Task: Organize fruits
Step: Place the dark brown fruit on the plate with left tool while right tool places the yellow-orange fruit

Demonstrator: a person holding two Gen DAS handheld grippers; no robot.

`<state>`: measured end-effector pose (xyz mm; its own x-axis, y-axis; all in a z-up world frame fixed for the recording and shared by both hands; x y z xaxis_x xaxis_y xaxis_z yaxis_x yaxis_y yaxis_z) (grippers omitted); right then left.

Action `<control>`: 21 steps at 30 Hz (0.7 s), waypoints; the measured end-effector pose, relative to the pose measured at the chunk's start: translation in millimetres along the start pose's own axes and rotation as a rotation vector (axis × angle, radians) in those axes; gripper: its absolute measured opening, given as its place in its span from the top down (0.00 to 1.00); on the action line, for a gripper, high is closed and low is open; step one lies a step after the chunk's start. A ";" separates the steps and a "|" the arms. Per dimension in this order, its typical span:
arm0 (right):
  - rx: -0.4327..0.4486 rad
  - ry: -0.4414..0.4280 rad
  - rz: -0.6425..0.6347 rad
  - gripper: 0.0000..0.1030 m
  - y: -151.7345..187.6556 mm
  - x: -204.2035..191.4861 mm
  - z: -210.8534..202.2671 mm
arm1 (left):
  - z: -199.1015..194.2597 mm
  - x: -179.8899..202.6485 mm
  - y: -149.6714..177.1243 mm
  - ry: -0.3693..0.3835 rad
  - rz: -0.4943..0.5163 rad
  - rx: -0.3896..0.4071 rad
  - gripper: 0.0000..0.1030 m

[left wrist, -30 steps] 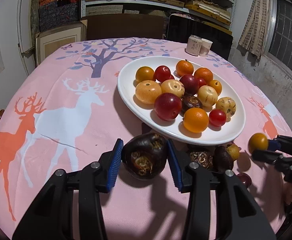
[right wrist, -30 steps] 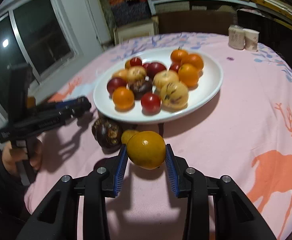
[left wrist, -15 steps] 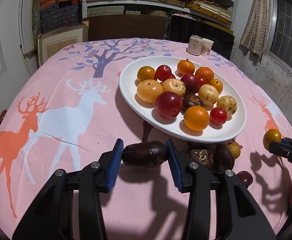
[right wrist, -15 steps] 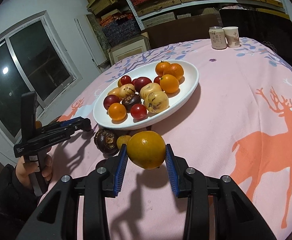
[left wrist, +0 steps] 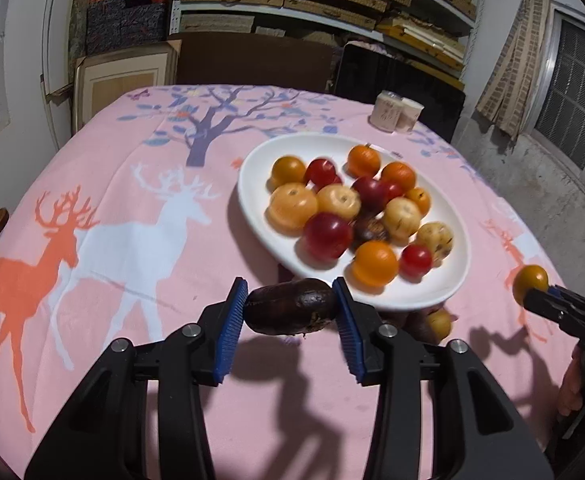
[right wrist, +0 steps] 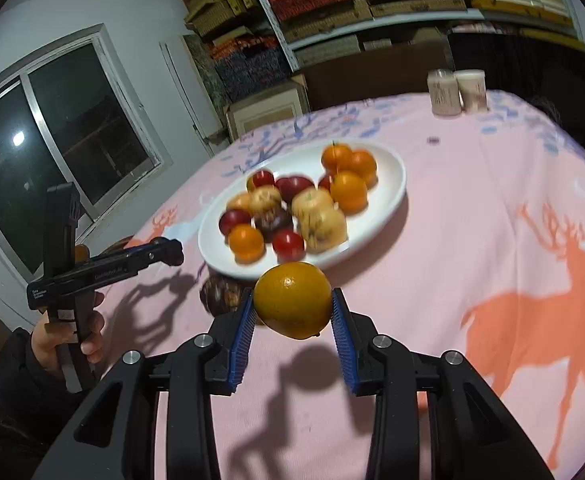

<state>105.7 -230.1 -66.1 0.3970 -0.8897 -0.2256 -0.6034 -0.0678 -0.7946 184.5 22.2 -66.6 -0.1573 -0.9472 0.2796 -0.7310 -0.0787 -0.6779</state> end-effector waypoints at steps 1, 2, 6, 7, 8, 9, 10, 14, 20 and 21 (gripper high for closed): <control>0.010 0.004 -0.010 0.63 -7.0 0.0 -1.5 | -2.0 6.0 -6.6 0.008 0.012 0.006 0.59; 0.019 0.016 -0.027 0.63 -17.3 0.3 -2.1 | -2.7 11.4 -13.0 0.012 0.025 0.013 0.59; 0.053 0.064 -0.088 0.63 -58.0 1.6 4.9 | 7.6 43.0 -56.1 0.038 0.063 0.028 0.59; 0.060 0.079 -0.109 0.63 -69.9 1.8 11.5 | 14.7 50.8 -68.4 0.048 0.065 0.024 0.59; 0.060 0.086 -0.122 0.63 -76.8 3.0 16.9 | 23.7 57.7 -78.4 0.052 0.069 0.014 0.59; 0.056 0.095 -0.138 0.63 -85.9 4.1 25.9 | 33.5 63.0 -87.1 0.053 0.069 0.003 0.59; 0.047 0.108 -0.154 0.63 -93.6 6.4 38.0 | 46.1 68.0 -96.3 0.049 0.066 -0.009 0.59; 0.004 0.152 -0.174 0.63 -108.8 16.9 77.7 | 94.7 71.5 -120.4 0.033 0.022 -0.082 0.59; -0.060 0.183 -0.212 0.52 -113.5 23.9 115.1 | 138.4 60.4 -124.5 0.021 -0.068 -0.183 0.43; -0.053 0.211 -0.226 0.50 -112.7 23.2 114.3 | 135.8 59.3 -124.4 0.023 -0.069 -0.171 0.40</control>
Point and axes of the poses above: each gripper's, at about its wrist camera, not at the fingertips, and z roughly the way its jaws point, x to its right, y to its underside, the point moved 3 cm from there along z, roughly the way its jaws point, and after that the axes turned 10 degrees about -z, right-handed, at the moved point
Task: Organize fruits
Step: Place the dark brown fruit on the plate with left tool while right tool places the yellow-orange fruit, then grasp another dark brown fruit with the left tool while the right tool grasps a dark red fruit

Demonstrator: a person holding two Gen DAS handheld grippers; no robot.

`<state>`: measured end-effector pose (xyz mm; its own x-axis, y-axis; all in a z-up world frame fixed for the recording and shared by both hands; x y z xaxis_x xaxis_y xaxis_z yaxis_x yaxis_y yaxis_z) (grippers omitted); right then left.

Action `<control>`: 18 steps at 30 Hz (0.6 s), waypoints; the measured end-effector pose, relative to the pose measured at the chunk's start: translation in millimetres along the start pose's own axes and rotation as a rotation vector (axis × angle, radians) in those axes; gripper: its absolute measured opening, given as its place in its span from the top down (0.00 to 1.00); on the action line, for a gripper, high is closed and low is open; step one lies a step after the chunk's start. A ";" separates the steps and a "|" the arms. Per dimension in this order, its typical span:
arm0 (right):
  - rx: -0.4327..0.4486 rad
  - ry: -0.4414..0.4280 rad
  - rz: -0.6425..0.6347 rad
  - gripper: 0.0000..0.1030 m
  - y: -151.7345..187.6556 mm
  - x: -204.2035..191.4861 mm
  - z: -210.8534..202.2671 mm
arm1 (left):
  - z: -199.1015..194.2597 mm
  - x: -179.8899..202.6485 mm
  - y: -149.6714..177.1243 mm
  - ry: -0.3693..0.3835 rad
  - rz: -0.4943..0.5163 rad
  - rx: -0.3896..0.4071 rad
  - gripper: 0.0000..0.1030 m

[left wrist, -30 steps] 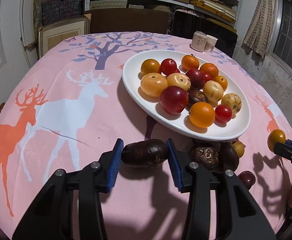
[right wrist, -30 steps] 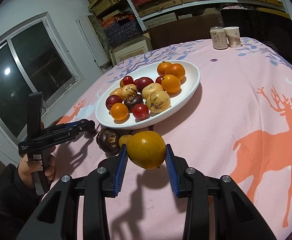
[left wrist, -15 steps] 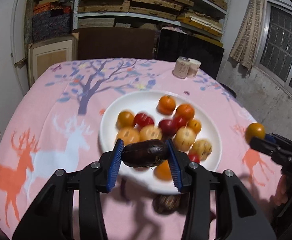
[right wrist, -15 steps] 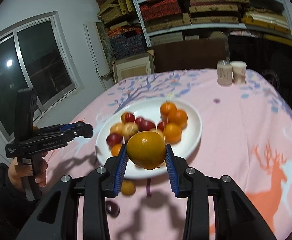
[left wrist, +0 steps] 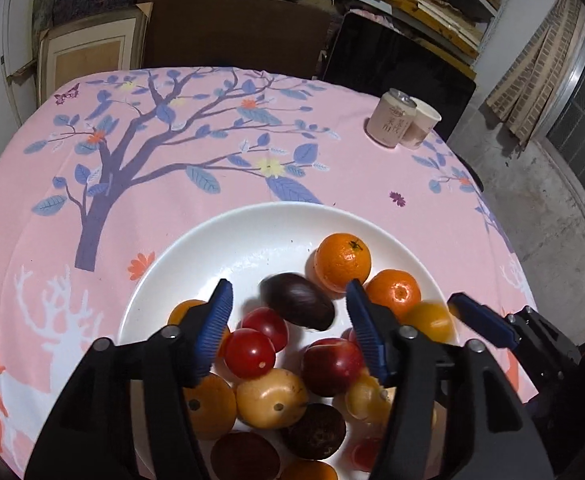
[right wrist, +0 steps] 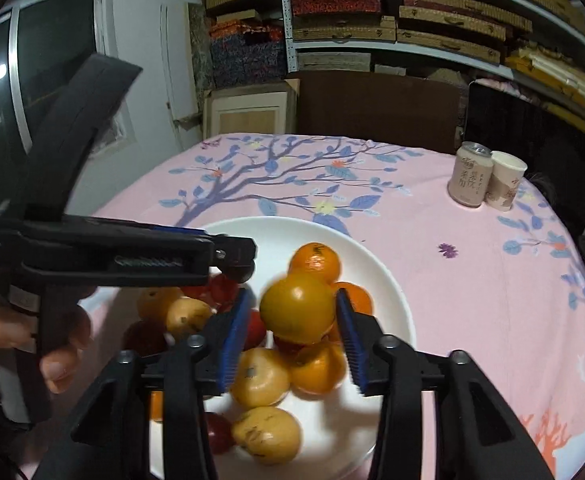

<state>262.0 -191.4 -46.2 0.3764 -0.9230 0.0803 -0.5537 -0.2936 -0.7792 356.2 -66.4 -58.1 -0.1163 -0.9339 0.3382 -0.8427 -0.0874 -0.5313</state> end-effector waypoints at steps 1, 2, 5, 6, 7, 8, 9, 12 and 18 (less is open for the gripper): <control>0.011 0.014 -0.007 0.47 1.3 0.4 -3.0 | -4.7 -1.5 0.7 0.000 -0.001 0.013 0.36; 0.020 0.012 -0.005 0.47 3.2 1.1 -7.6 | -10.2 -3.5 2.1 0.003 -0.005 0.023 0.36; 0.037 0.003 0.024 0.47 14.2 4.1 -27.4 | -33.8 -9.3 15.1 0.003 0.002 0.052 0.35; 0.045 -0.004 0.035 0.47 19.0 4.1 -35.1 | -42.9 -10.4 21.7 0.007 0.014 0.062 0.35; 0.051 -0.013 0.049 0.46 26.4 3.2 -45.7 | -51.7 -11.6 30.1 0.008 0.031 0.071 0.32; 0.055 -0.022 0.058 0.44 32.7 1.4 -53.5 | -60.4 -13.1 40.0 0.004 0.049 0.082 0.28; 0.057 -0.033 0.066 0.43 40.7 -1.5 -61.5 | -71.8 -15.1 55.1 0.000 0.069 0.094 0.26; 0.049 -0.069 0.077 0.40 67.2 -16.6 -82.6 | -91.0 -23.4 93.7 -0.004 0.106 0.102 0.21; -0.048 -0.187 -0.026 0.40 104.0 -71.6 -96.4 | -91.0 -48.8 165.0 -0.057 0.114 0.042 0.20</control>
Point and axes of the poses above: each gripper's, at about its wrist camera, not at the fingertips, and z roughly the way its jaws point, x to its right, y to its underside, the point moved 3 cm from there along z, roughly the way its jaws point, and after that the axes turned 10 degrees about -z, right-handed, at the moved point
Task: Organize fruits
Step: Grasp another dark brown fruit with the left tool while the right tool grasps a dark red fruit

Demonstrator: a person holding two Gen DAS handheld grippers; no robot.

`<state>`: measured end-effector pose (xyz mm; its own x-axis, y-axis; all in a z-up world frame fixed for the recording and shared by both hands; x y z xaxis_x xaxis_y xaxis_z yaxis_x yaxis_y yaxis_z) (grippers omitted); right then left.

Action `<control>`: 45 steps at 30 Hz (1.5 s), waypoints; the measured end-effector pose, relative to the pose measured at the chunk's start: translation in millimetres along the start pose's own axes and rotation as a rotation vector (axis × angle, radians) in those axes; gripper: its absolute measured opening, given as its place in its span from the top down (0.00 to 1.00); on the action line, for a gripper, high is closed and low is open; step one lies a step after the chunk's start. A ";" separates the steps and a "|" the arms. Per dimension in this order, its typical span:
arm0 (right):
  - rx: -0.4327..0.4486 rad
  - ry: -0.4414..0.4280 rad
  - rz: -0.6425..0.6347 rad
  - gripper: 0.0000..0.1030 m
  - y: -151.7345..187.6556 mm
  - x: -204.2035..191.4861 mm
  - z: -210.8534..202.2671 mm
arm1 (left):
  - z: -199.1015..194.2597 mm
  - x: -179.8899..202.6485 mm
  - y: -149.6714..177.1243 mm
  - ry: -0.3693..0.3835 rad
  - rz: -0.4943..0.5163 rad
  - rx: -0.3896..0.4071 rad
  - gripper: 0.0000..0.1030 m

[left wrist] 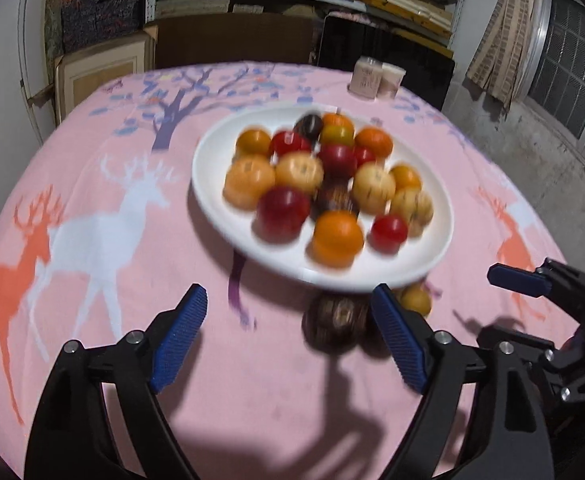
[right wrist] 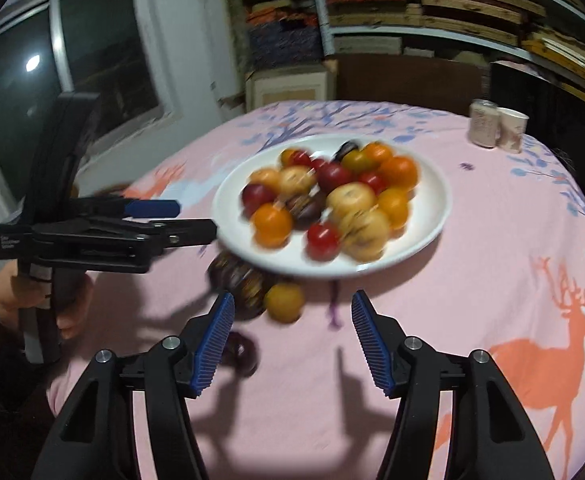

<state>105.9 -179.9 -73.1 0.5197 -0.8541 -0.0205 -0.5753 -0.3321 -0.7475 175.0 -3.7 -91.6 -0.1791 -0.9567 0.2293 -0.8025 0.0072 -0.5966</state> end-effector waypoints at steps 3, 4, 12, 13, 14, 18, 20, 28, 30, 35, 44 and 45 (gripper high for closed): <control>-0.047 -0.043 -0.064 0.40 8.7 -30.0 5.0 | 4.5 -11.2 15.6 -0.008 -0.052 -0.045 0.20; -0.059 -0.046 -0.080 0.40 10.5 -36.7 6.5 | 4.1 -12.6 18.2 -0.005 -0.059 -0.049 0.20; -0.152 -0.072 0.025 0.65 19.0 -35.7 37.3 | 5.0 -11.6 25.2 -0.049 -0.030 -0.044 0.20; -0.135 -0.089 0.049 0.69 18.1 -31.5 35.6 | 5.2 -11.1 25.6 -0.049 -0.026 -0.046 0.20; -0.124 -0.100 0.068 0.69 20.8 -29.0 33.4 | 6.2 -9.9 25.7 -0.052 -0.021 -0.051 0.20; -0.055 -0.117 0.136 0.69 25.5 -16.8 19.5 | 13.2 1.3 27.2 -0.069 0.035 -0.078 0.20; -0.029 -0.138 0.172 0.69 29.2 -7.9 14.0 | 17.6 9.4 27.4 -0.089 0.076 -0.082 0.20; -0.003 -0.184 0.229 0.69 34.9 6.8 6.2 | 42.1 27.5 9.9 -0.083 0.113 -0.075 0.17; -0.005 -0.193 0.233 0.69 34.4 8.2 7.2 | 44.1 30.6 9.7 -0.081 0.130 -0.064 0.18; -0.007 -0.202 0.242 0.68 34.0 10.3 9.8 | 37.2 35.5 10.6 -0.026 0.148 -0.042 0.55; 0.001 -0.203 0.249 0.68 34.1 11.9 9.6 | 19.8 36.9 13.2 -0.039 0.149 0.033 0.59; 0.001 -0.202 0.249 0.68 34.2 11.9 9.5 | 18.6 38.4 14.1 -0.042 0.157 0.037 0.59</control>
Point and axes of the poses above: each gripper's, at about its wrist camera, not at the fingertips, and z roughly the way its jaws point, x to its right, y to its underside, the point moved 3 cm from there along z, roughly the way its jaws point, and after that the axes turned 10 degrees about -z, right-handed, at the moved point
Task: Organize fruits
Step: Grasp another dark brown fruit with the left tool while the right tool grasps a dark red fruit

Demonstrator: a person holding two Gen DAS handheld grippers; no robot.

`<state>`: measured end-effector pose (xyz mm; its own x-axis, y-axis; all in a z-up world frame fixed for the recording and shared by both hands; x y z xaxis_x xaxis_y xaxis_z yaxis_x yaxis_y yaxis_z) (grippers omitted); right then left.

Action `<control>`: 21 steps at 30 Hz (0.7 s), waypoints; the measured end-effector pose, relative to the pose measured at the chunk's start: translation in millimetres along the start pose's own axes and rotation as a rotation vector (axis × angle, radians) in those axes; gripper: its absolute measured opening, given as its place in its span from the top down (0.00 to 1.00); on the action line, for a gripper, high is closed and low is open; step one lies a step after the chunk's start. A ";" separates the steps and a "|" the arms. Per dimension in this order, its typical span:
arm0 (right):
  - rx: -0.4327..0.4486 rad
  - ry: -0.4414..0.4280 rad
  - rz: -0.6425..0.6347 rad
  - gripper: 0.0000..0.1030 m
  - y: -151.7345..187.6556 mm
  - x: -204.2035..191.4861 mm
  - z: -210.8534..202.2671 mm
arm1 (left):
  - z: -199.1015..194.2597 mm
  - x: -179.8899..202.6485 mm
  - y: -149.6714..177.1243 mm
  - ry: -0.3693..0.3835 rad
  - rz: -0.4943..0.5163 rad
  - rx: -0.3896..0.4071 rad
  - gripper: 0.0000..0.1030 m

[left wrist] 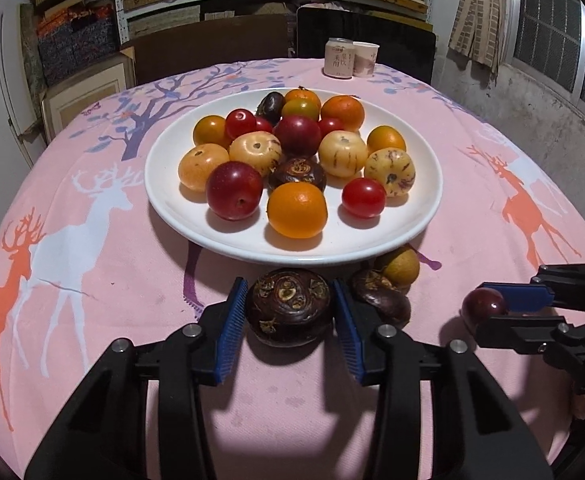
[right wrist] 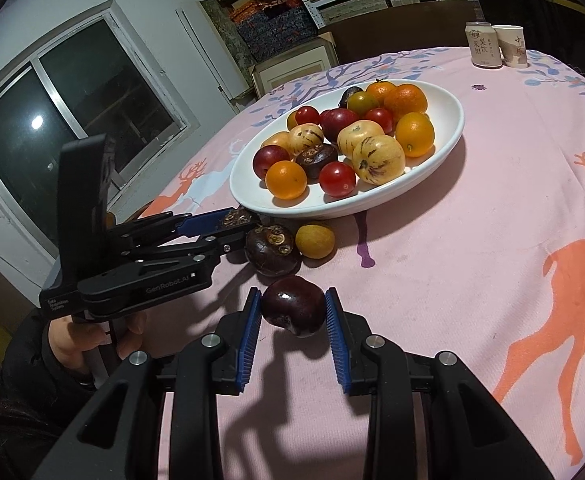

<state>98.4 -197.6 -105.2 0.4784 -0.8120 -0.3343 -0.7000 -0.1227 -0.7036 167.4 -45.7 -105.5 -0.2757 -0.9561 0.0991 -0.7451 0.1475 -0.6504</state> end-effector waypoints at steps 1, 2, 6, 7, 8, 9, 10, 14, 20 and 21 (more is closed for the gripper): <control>-0.001 0.001 0.000 0.68 0.0 0.1 0.0 | -1.0 0.5 0.5 -0.005 0.003 0.003 0.59; -0.001 0.002 0.000 0.68 0.1 0.2 0.0 | -1.2 0.3 0.3 -0.007 0.002 0.003 0.59; 0.003 0.009 0.001 0.68 0.6 0.8 -0.7 | -1.6 -3.1 1.0 -0.009 -0.010 -0.002 0.59; 0.004 0.011 0.001 0.68 0.7 0.7 -0.5 | -1.9 -3.0 1.5 -0.011 -0.008 0.000 0.59; 0.005 0.011 0.001 0.68 0.9 0.8 -0.8 | -2.6 -2.2 1.6 -0.013 -0.006 0.003 0.59; 0.004 0.013 0.000 0.68 0.8 0.5 -0.7 | -3.0 -1.8 1.5 -0.013 -0.004 0.004 0.59; 0.004 0.013 0.000 0.68 0.9 0.6 -0.4 | -3.5 -1.7 1.5 -0.014 -0.003 0.005 0.59; 0.003 0.013 0.000 0.68 1.1 0.5 -0.3 | -4.9 -2.5 1.6 -0.010 -0.007 0.006 0.59; 0.004 0.013 -0.001 0.68 1.0 0.5 -0.3 | 6.0 -8.2 3.2 -0.016 -0.017 -0.056 0.58; 0.004 0.012 -0.001 0.68 0.9 0.6 -0.5 | 8.4 -9.6 3.7 -0.018 -0.020 -0.069 0.58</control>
<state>97.9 -198.4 -105.7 0.4721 -0.8190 -0.3261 -0.6974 -0.1208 -0.7064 172.4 -38.2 -115.2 -0.2500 -0.9634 0.0973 -0.7908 0.1451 -0.5947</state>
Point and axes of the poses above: each gripper's, at about its wrist camera, not at the fingertips, and z roughly the way its jaws point, x to its right, y to its underside, the point moved 3 cm from there along z, roughly the way its jaws point, and after that the axes turned 10 degrees about -z, right-handed, at the moved point
